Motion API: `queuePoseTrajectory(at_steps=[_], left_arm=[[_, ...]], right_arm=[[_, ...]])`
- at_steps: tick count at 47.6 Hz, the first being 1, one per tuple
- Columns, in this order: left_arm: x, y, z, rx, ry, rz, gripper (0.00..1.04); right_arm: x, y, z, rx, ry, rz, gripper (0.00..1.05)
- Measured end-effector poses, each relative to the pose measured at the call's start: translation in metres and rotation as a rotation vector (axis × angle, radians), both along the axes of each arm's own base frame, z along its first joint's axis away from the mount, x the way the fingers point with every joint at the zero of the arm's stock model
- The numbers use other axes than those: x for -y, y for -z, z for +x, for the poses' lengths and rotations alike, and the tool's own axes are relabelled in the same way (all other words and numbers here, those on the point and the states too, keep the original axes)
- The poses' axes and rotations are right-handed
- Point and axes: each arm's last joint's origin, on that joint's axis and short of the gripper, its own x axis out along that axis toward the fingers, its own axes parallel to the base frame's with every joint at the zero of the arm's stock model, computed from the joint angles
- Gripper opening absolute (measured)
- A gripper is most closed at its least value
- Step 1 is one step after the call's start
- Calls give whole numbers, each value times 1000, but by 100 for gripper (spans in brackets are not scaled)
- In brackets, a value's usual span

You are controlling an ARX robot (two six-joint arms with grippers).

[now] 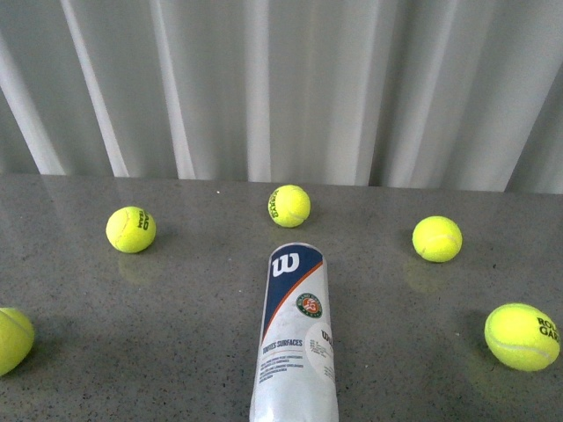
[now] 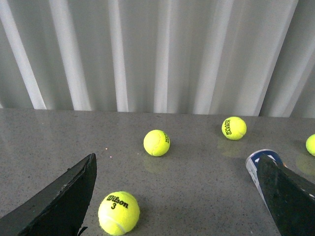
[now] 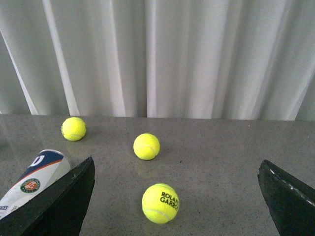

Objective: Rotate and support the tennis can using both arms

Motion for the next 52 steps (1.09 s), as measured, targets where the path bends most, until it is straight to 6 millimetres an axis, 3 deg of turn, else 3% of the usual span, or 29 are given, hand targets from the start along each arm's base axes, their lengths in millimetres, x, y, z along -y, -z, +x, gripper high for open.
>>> queuePoseTrajectory(at_steps=[52], left_arm=[[0, 0, 0, 0, 0, 0, 98]], right_arm=[[0, 0, 0, 0, 0, 0, 98]])
